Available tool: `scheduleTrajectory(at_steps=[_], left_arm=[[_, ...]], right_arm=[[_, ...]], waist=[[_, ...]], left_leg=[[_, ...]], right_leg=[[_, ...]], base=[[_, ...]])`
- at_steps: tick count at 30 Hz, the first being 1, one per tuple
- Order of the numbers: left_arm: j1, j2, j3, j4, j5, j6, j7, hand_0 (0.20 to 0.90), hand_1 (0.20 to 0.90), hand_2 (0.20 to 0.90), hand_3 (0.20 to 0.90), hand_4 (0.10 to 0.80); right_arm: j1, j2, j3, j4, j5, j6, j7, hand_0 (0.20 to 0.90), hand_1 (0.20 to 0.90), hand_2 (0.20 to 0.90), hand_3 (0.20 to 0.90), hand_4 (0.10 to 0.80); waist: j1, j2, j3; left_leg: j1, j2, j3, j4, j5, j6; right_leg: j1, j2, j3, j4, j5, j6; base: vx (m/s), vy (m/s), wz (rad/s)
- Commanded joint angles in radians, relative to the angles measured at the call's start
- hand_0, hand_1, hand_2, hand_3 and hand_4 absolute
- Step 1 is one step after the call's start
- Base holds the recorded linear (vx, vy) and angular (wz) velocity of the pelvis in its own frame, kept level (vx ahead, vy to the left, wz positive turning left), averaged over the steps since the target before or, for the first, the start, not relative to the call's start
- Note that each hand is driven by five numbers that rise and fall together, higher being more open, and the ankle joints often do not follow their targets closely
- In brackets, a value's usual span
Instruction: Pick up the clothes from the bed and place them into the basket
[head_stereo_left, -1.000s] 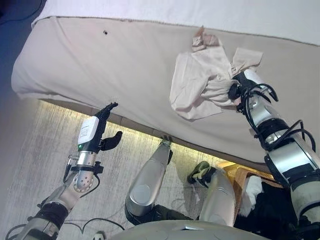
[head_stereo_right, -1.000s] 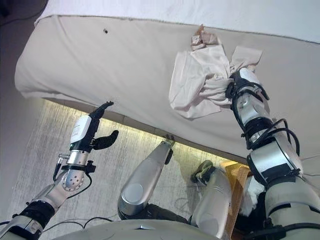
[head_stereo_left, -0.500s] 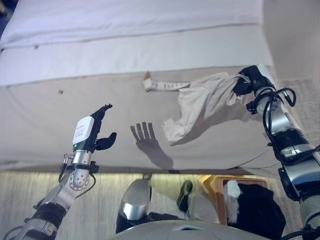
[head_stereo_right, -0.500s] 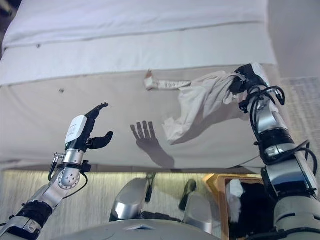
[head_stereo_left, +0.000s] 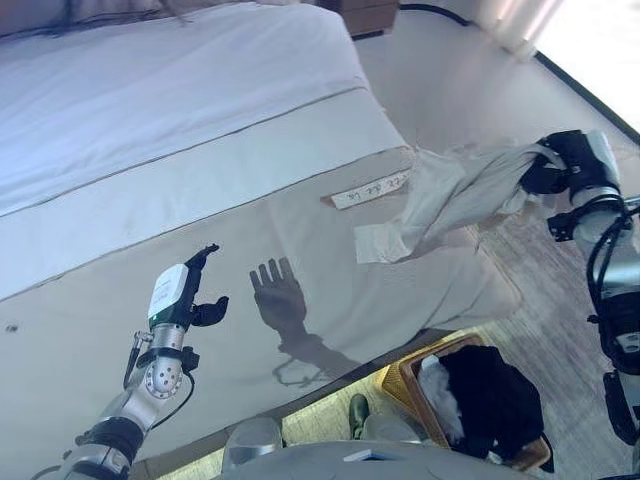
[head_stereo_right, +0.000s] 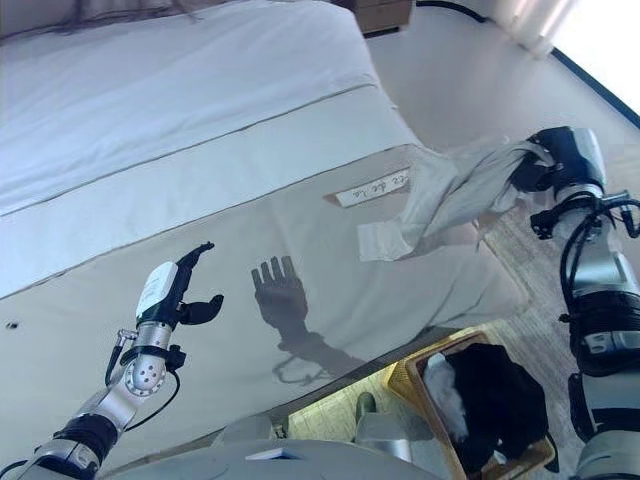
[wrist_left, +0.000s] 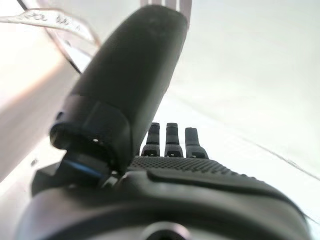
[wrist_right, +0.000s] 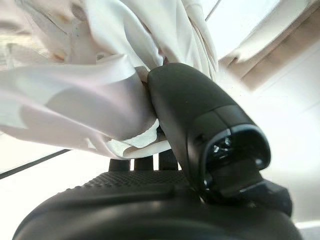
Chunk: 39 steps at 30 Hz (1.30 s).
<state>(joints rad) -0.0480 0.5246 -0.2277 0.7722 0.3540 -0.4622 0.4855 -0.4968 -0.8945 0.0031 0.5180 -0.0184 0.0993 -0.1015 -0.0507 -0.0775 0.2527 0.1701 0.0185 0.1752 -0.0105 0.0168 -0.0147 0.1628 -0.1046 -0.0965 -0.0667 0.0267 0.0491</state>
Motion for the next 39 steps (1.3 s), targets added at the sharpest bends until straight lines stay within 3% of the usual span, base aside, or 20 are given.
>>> scheduleTrajectory(at_steps=[1, 10, 22, 28, 39], left_arm=[[-0.039, 0.019, -0.007, 0.024, 0.012, -0.061, 0.042, 0.900, 0.900, 0.900, 0.900, 0.800], [-0.037, 0.032, -0.001, 0.008, 0.019, -0.073, 0.023, 0.900, 0.900, 0.900, 0.900, 0.800], [-0.067, 0.025, -0.010, 0.047, 0.028, -0.066, 0.035, 0.900, 0.900, 0.900, 0.900, 0.800], [-0.086, 0.033, -0.018, 0.037, 0.029, -0.047, 0.025, 0.900, 0.900, 0.900, 0.900, 0.800], [-0.098, 0.038, -0.018, 0.036, 0.028, -0.035, 0.013, 0.900, 0.900, 0.900, 0.900, 0.800]], right_arm=[[0.007, -0.172, -0.091, -0.118, 0.021, -0.090, -0.071, 0.300, 0.300, 0.300, 0.200, 0.100], [0.201, -0.248, -0.256, -0.151, -0.009, -0.075, -0.105, 0.300, 0.300, 0.300, 0.200, 0.100], [0.399, -0.212, -0.433, -0.136, 0.008, -0.095, -0.139, 0.300, 0.300, 0.300, 0.200, 0.100], [0.426, -0.201, -0.452, -0.091, 0.030, -0.103, -0.094, 0.300, 0.300, 0.300, 0.200, 0.100], [0.388, -0.179, -0.364, 0.013, 0.020, -0.093, 0.004, 0.300, 0.300, 0.300, 0.200, 0.100]], waist=[[-0.019, 0.009, -0.161], [-0.081, 0.001, -0.172], [-0.164, 0.025, -0.189], [-0.181, 0.035, -0.196], [-0.185, 0.060, -0.202]], left_leg=[[-0.042, 0.015, 0.020, -0.003, -0.102, 0.010], [-0.033, 0.024, 0.048, -0.008, -0.112, 0.017], [-0.019, 0.036, 0.105, -0.003, -0.125, 0.010], [-0.020, 0.040, 0.122, 0.000, -0.129, 0.005], [-0.019, 0.042, 0.137, -0.007, -0.123, -0.006]], right_leg=[[-0.119, 0.034, 0.018, 0.094, -0.035, 0.045], [-0.141, 0.064, 0.085, 0.086, -0.028, 0.046], [-0.169, 0.089, 0.146, 0.091, -0.024, 0.050], [-0.181, 0.093, 0.158, 0.092, -0.021, 0.054], [-0.185, 0.096, 0.149, 0.081, -0.013, 0.054]], base=[[-0.019, -0.009, -0.26], [-0.037, -0.012, -0.18], [-0.043, -0.010, -0.16], [-0.042, -0.030, -0.15], [-0.020, -0.026, -0.02]])
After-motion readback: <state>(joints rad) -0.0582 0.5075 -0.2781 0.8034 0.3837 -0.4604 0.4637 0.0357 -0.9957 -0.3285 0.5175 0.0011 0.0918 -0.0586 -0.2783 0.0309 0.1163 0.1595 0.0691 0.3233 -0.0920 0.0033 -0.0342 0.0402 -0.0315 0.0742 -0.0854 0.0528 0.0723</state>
